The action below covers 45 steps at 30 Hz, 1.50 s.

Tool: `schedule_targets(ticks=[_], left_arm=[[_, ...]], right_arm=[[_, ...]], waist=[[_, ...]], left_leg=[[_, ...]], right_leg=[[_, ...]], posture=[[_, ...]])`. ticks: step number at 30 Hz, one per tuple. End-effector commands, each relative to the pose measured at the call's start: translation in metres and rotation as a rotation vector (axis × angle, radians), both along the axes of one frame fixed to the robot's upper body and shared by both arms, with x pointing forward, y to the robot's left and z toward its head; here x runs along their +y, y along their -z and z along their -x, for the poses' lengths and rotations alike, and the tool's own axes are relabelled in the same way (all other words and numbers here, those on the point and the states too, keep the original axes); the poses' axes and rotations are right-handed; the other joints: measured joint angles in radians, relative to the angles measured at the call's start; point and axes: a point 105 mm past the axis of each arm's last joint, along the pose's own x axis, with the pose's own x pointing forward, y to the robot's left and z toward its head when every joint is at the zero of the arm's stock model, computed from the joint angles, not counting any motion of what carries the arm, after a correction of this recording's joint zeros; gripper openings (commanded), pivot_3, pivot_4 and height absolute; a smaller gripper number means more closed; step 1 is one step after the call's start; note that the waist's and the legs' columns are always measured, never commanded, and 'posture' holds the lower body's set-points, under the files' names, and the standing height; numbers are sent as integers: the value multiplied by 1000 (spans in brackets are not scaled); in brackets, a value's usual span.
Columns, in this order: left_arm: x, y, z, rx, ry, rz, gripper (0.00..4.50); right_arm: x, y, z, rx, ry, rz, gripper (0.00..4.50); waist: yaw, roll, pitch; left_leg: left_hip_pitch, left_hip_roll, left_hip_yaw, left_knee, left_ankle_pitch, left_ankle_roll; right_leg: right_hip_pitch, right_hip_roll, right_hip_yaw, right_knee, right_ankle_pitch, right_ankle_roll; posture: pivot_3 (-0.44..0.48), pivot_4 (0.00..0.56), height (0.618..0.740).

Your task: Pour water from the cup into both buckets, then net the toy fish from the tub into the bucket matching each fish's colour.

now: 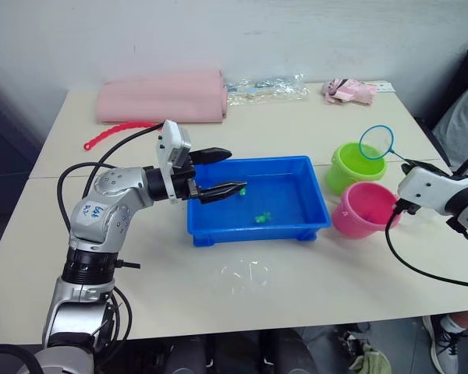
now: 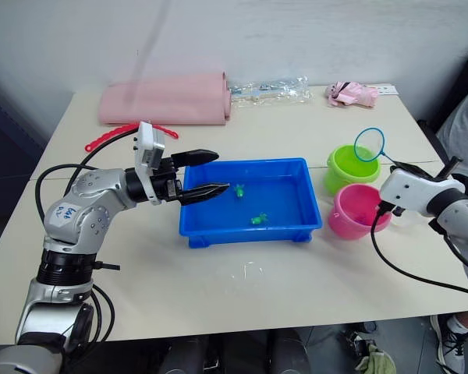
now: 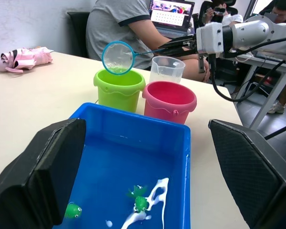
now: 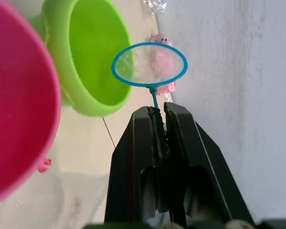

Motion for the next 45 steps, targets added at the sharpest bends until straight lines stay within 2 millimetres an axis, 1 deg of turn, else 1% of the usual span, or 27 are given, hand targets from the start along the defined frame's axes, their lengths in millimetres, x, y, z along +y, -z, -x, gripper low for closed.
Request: schedule_targets(ticks=[1,3,4,6,7,8,9,10,11,12,15,17,19,22,27,31,37,39,43,44,45], left_arm=[[1,-9,7,-49,11,10,4477],[2,-8,8,-47,10,10,4477],[4,-6,9,-46,9,9,4477],[8,-5,11,-46,9,11,4477],[10,-4,12,-46,9,12,4477],[18,-2,12,-50,0,15,4477],[24,0,13,-54,-7,15,4477],[33,2,12,-56,-29,30,4477],[44,4,11,-61,-58,41,4477],[51,5,10,-64,-77,48,4477],[76,14,11,-91,-130,-8,4477],[86,18,14,-104,-136,-50,4477],[94,23,20,-102,-107,-96,4477],[97,28,26,-85,-69,-145,4477],[94,31,34,-52,-39,-168,4477],[94,40,42,-34,-8,-245,4477],[95,41,44,-25,-2,-264,4477],[93,41,44,-24,1,-264,4477],[92,40,43,-28,-1,-264,4477],[92,39,43,-29,-2,-264,4477],[92,39,42,-31,-5,-262,4477]], right_arm=[[2,-20,2,-90,-42,53,0],[5,-26,3,-115,-68,-30,0],[8,-30,4,-125,-85,-148,0],[13,-33,6,-107,-116,-325,0],[15,-33,7,-89,-130,-387,0],[26,-38,9,-40,-184,-556,0],[37,-41,12,9,-239,-675,0],[50,-42,16,85,-301,-706,0],[65,-39,22,190,-360,-692,0],[73,-36,25,257,-385,-662,0],[101,-29,26,408,-453,-508,0],[109,-22,23,470,-462,-414,0],[116,-9,20,546,-498,-298,0],[121,4,14,610,-531,-176,0],[126,18,4,687,-573,-70,0],[135,29,3,768,-655,3,0],[156,33,0,815,-745,-126,0],[162,35,-2,839,-760,-222,0],[166,38,-4,882,-752,-330,0],[167,37,-4,894,-752,-372,0],[168,36,-4,917,-750,-459,0]], waist=[[0,0,0],[0,0,0],[-1,0,0],[-2,0,0],[-1,0,0],[-1,0,0],[-2,0,0],[-4,0,0],[-5,1,0],[-3,1,0],[-2,1,0],[-4,1,0],[2,1,0],[3,1,0],[-2,1,0],[-13,1,0],[-25,1,0],[-25,1,0],[-24,1,0],[-24,1,0],[-24,1,0]], left_leg=[[0,0,0,0,0,0],[0,0,0,0,0,0],[0,0,0,0,0,-1],[1,1,-1,0,0,-1],[1,1,-1,0,0,-1],[1,1,-1,0,0,-1],[1,1,-1,0,1,-1],[1,1,-1,0,1,-1],[1,2,-1,0,0,-1],[1,2,-1,0,0,-1],[1,2,-2,0,0,0],[1,1,-2,1,0,1],[1,1,-2,1,-1,1],[0,0,-1,1,-1,2],[-1,0,-1,0,-1,2],[0,1,0,0,-1,2],[0,1,0,1,-1,2],[0,1,-1,1,-1,2],[0,1,-1,1,-1,2],[0,1,-1,1,-1,2],[0,1,-1,1,-1,2]], right_leg=[[0,0,0,0,0,0],[0,0,0,0,0,0],[0,0,0,0,0,0],[1,2,0,0,0,0],[1,2,0,0,0,0],[1,2,0,0,0,0],[1,2,0,0,0,0],[1,2,0,0,0,0],[1,2,0,1,0,0],[1,2,0,1,0,0],[2,1,-1,0,0,0],[2,0,-1,0,0,-1],[2,-1,-1,0,0,-1],[2,-2,-2,-1,0,-1],[2,-1,-2,0,0,0],[1,0,-2,1,0,0],[1,-1,-2,4,0,0],[1,0,-2,4,0,0],[1,-1,-2,5,0,0],[1,-1,-2,4,0,0],[1,-1,-2,4,0,0]], posture=[[0,150,740],[0,150,740],[0,150,740],[0,150,740],[0,150,740],[0,150,740],[0,150,740],[0,150,740],[0,150,740],[0,150,740],[0,150,740],[0,150,740],[0,150,740],[0,150,740],[0,150,740],[0,150,740],[0,150,740],[0,150,740],[0,150,740],[0,150,740],[0,150,740]])
